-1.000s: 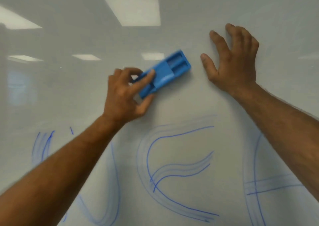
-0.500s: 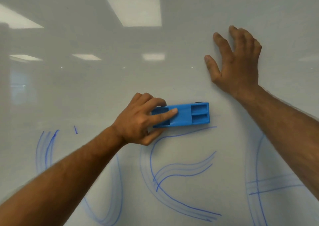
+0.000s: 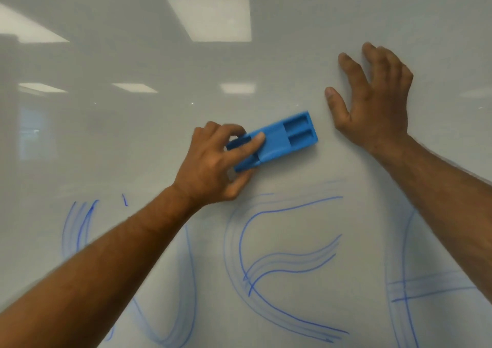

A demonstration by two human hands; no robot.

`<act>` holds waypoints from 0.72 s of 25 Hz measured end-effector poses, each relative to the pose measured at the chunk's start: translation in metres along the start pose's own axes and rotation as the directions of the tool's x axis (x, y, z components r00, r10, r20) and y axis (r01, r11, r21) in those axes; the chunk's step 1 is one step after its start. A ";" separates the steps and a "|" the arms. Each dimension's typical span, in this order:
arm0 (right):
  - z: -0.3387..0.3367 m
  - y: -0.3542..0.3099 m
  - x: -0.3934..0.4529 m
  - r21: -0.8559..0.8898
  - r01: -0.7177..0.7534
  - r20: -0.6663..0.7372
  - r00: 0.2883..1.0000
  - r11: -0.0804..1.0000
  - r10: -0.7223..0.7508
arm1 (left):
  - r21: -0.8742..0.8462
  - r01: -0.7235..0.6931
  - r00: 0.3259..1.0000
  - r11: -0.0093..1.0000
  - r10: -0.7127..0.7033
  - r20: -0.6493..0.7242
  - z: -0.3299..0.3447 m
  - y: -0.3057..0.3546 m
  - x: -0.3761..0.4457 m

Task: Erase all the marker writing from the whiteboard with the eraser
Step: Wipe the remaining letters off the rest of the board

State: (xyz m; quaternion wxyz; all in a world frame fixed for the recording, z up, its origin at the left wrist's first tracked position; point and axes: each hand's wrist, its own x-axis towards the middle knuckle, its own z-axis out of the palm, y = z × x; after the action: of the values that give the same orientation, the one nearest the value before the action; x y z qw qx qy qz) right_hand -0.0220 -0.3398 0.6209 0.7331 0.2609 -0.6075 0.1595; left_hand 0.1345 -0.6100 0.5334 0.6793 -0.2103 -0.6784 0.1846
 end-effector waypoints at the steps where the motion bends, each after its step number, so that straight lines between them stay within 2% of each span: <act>1: 0.000 0.000 0.000 -0.001 -0.003 0.008 1.000 1.000 0.003 | -0.019 -0.070 0.997 0.997 0.071 0.040 0.000 0.003 -0.008; 3: -0.001 0.000 0.000 0.002 -0.007 0.028 1.000 1.000 0.007 | -0.044 -0.139 0.986 0.989 0.143 0.088 0.000 0.009 -0.019; 6: -0.001 0.001 0.000 -0.002 0.003 0.018 1.000 1.000 -0.003 | -0.010 -0.109 0.991 0.994 0.110 0.079 -0.003 0.007 -0.023; 9: -0.002 0.002 -0.001 -0.007 0.000 0.011 1.000 1.000 0.000 | 0.055 0.105 0.994 0.993 -0.103 -0.032 -0.004 -0.001 -0.011; 12: -0.001 0.005 -0.003 -0.023 0.029 0.003 1.000 0.999 -0.029 | 0.050 0.293 0.952 0.955 -0.286 -0.106 0.001 -0.003 0.009; 14: -0.004 0.012 -0.006 -0.024 0.085 0.017 0.996 0.996 -0.084 | 0.046 0.252 0.962 0.967 -0.246 -0.116 0.007 0.005 0.012; 16: -0.009 0.024 -0.009 -0.001 0.132 0.037 0.991 0.991 -0.132 | 0.033 0.084 0.995 0.996 -0.082 -0.064 0.015 0.020 0.006; 18: -0.015 0.040 -0.014 0.005 0.153 0.058 0.987 0.988 -0.153 | 0.000 -0.082 0.997 0.997 0.082 0.015 0.022 0.038 0.000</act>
State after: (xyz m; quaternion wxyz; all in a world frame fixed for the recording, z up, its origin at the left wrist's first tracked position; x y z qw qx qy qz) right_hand -0.0348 -0.2968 0.6127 0.7249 0.3116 -0.6069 0.0955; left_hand 0.1139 -0.5771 0.5133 0.6660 -0.2363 -0.6743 0.2142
